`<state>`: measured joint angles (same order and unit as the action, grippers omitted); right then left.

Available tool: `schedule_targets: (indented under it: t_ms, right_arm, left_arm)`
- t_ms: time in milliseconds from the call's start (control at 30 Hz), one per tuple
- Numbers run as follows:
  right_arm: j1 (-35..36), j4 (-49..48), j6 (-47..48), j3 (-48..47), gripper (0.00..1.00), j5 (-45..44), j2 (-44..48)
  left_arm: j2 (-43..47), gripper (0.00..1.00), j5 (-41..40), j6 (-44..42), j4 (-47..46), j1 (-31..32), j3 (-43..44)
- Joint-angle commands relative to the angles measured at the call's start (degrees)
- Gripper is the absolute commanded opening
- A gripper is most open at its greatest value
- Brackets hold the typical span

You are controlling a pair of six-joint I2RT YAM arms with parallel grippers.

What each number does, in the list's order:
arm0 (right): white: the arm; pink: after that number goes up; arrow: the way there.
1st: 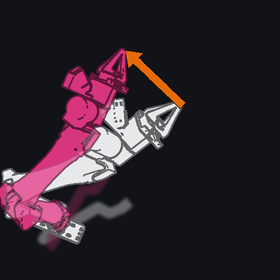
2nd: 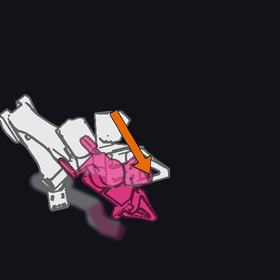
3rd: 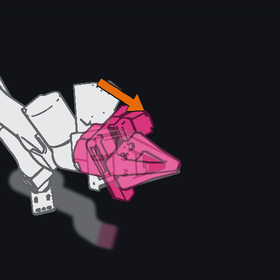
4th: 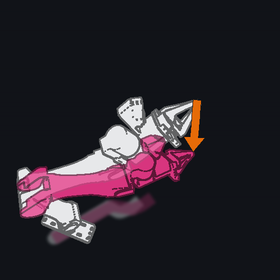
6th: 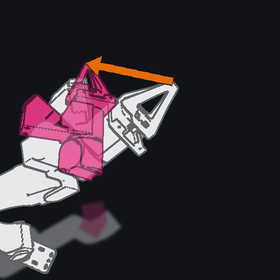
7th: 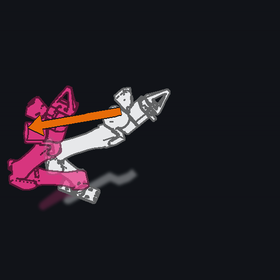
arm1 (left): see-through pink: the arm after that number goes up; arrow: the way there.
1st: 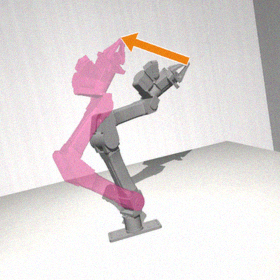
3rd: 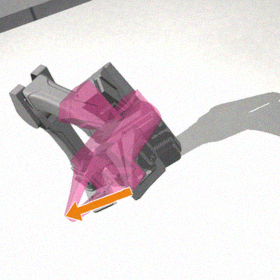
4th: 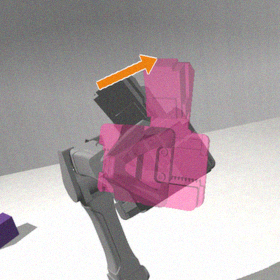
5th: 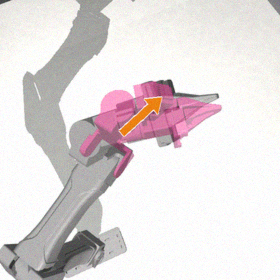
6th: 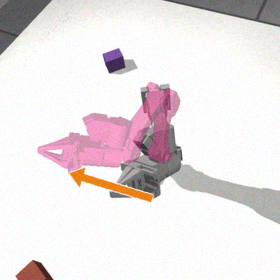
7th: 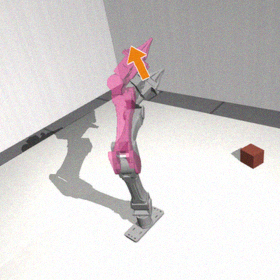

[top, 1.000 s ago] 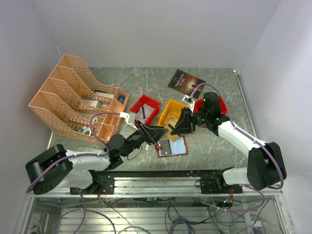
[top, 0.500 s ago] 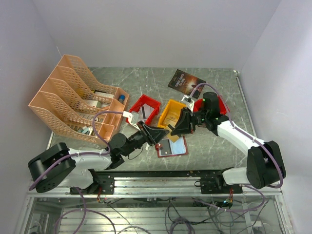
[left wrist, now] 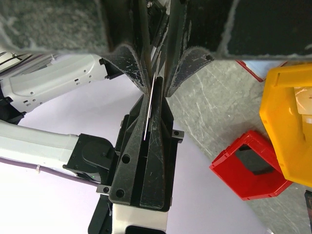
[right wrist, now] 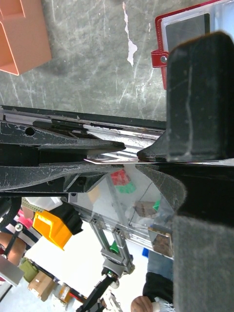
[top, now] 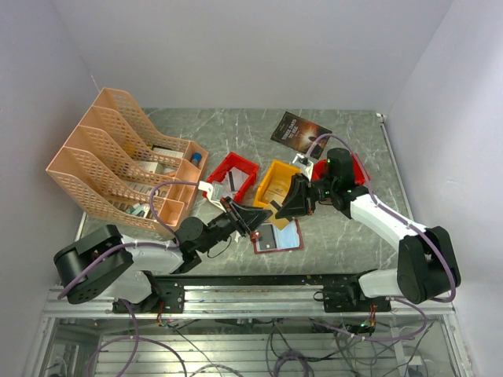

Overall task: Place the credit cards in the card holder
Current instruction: Pick up the credit card from the storage box, then insert the credit card into the card holder.

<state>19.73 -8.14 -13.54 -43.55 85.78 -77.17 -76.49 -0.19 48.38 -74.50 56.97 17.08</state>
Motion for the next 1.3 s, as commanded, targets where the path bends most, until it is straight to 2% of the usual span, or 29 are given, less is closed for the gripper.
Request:
schedule_targets:
  t_ms: [0, 167, 267, 333, 367, 433, 500, 533, 567, 633, 733, 767, 833, 933, 1033, 1167, 1267]
  right_arm:
    - [0.4, -1.4, -0.5, 0.0, 0.0, 1.0, -0.3]
    - [0.6, -1.4, -0.3, 0.0, 0.0, 0.7, -0.6]
    - [0.7, -0.9, 0.3, 0.0, 0.0, 0.5, -0.7]
    - [0.8, -0.3, 1.4, 0.0, 0.01, 0.1, -0.6]
    - [0.8, 0.2, 2.1, -0.2, 0.07, -0.3, -0.5]
    - [0.7, 2.9, 5.5, -0.9, 0.26, -1.0, -0.2]
    - [0.0, 12.7, 15.4, -3.8, 0.44, -3.6, 0.6]
    - [-0.7, 19.9, 26.7, -6.1, 0.51, -6.0, 1.0]
    - [-1.2, 30.3, 35.5, -8.7, 0.56, -9.2, 1.2]
    - [-2.0, 40.7, 49.2, -12.2, 0.58, -17.1, 1.9]
    - [-2.9, 43.9, 59.6, -12.2, 0.51, -25.3, 3.9]
    - [-2.9, 43.6, 61.7, -10.9, 0.41, -27.2, 4.6]
    - [-2.8, 43.8, 66.6, -9.2, 0.03, -28.7, 5.3]
    - [-0.1, 45.4, 71.5, -8.2, 0.0, -32.4, 3.2]
    - [3.9, 43.1, 67.9, -8.7, 0.0, -39.0, -0.7]
    - [6.7, 38.6, 57.8, -10.9, 0.0, -46.1, -5.8]
    - [7.9, 38.0, 55.2, -11.6, 0.0, -48.9, -9.5]
  left_arm:
    - [-1.3, 0.26, 1.9, 0.0, -8.4, -0.7, -0.4]
    - [-0.1, 0.21, 2.4, -0.5, -7.3, -1.0, -0.4]
    - [0.8, 0.09, 2.7, -0.9, -6.4, -1.1, -0.5]
    - [1.2, 0.07, 2.7, -1.3, -6.7, -1.1, -1.0]
    - [1.7, 0.07, 2.7, -1.4, -6.7, -1.1, -1.3]
    - [2.8, 0.07, 2.8, -1.4, -6.3, -1.6, -2.1]
    - [4.7, 0.07, 3.3, -0.7, -4.6, -2.6, -3.3]
    - [5.8, 0.07, 3.5, -0.3, -3.3, -3.2, -4.1]
    - [7.4, 0.07, 3.6, 0.1, -1.6, -3.8, -5.0]
    - [11.1, 0.07, 3.7, 0.4, 4.5, -4.8, -6.4]
    - [17.9, 0.07, 3.9, 0.2, 16.7, -5.1, -7.0]
    - [20.1, 0.07, 4.1, -0.1, 22.5, -5.2, -6.8]
    - [24.3, 0.07, 4.2, -0.9, 29.9, -5.4, -6.4]
    - [30.1, 0.07, 3.4, -2.0, 38.6, -5.4, -5.6]
    - [33.2, 0.07, 2.7, -2.3, 42.3, -5.5, -5.8]
    - [32.9, 0.07, 3.3, -1.4, 40.7, -5.7, -6.9]
    - [29.8, 0.07, 4.5, -0.8, 37.7, -5.8, -7.3]
